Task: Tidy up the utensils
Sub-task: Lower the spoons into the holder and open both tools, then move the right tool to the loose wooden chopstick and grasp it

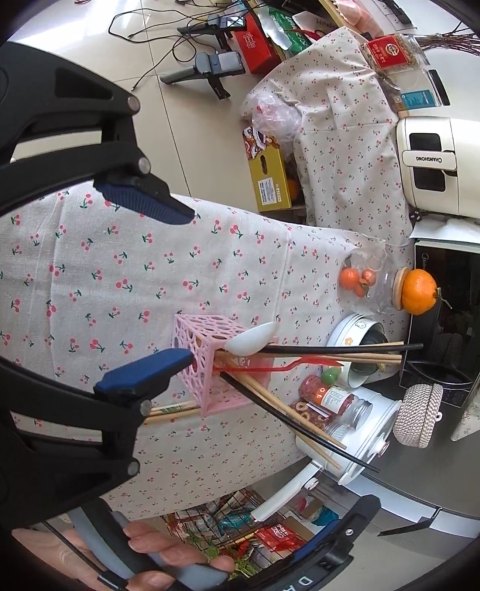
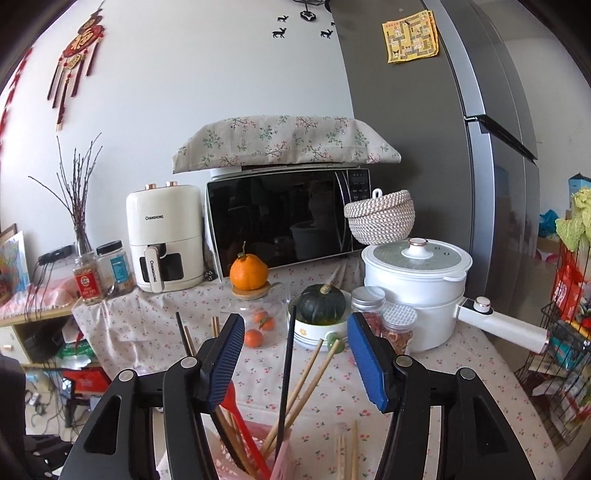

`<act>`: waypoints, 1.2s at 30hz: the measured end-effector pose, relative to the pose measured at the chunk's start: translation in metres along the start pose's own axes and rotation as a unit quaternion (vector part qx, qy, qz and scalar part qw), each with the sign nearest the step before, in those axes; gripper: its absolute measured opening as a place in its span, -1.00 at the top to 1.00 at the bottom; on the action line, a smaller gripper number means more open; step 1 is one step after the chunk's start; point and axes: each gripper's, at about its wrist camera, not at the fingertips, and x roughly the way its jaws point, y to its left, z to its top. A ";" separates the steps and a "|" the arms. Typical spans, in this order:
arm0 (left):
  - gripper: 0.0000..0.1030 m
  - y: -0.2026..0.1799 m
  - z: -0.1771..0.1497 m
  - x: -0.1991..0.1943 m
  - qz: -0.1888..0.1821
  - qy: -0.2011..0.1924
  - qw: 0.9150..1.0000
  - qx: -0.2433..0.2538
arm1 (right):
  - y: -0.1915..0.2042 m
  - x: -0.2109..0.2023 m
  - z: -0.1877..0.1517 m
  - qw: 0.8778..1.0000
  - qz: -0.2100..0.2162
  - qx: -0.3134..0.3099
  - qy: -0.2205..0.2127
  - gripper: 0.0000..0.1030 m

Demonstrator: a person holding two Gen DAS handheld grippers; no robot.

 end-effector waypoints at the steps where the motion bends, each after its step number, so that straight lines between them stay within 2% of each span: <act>1: -0.42 -0.003 -0.001 -0.001 -0.003 0.000 1.000 -0.001 | -0.005 -0.003 0.000 1.000 -0.002 -0.002 0.012 -0.19; 6: -0.58 -0.016 -0.003 -0.002 -0.015 0.001 1.000 -0.009 | -0.025 -0.015 -0.007 0.997 -0.007 -0.013 0.074 -0.40; 8: -0.63 -0.022 -0.004 0.000 -0.017 0.006 1.000 -0.012 | -0.033 -0.019 -0.012 0.995 -0.003 -0.008 0.099 -0.43; 12: -0.69 -0.033 -0.010 0.006 -0.012 0.020 1.000 -0.006 | -0.050 -0.027 -0.024 0.991 0.002 0.005 0.137 -0.62; 20: -0.72 -0.051 -0.024 0.030 -0.003 0.070 0.998 0.008 | -0.081 -0.012 -0.055 0.976 -0.013 0.002 0.220 -0.66; 23: -0.72 -0.055 -0.030 0.042 -0.006 0.097 0.995 0.012 | -0.087 0.001 -0.070 0.965 -0.011 -0.005 0.261 -0.66; 28: -0.72 -0.058 -0.036 0.056 -0.005 0.129 0.992 0.011 | -0.091 0.030 -0.103 0.941 -0.012 -0.010 0.338 -0.66; 34: -0.72 -0.057 -0.037 0.063 -0.009 0.143 0.990 0.008 | -0.097 0.058 -0.131 0.918 -0.013 0.022 0.396 -0.65; 36: -0.72 -0.058 -0.038 0.065 -0.011 0.148 0.989 0.009 | -0.100 0.065 -0.136 0.913 -0.013 0.043 0.406 -0.56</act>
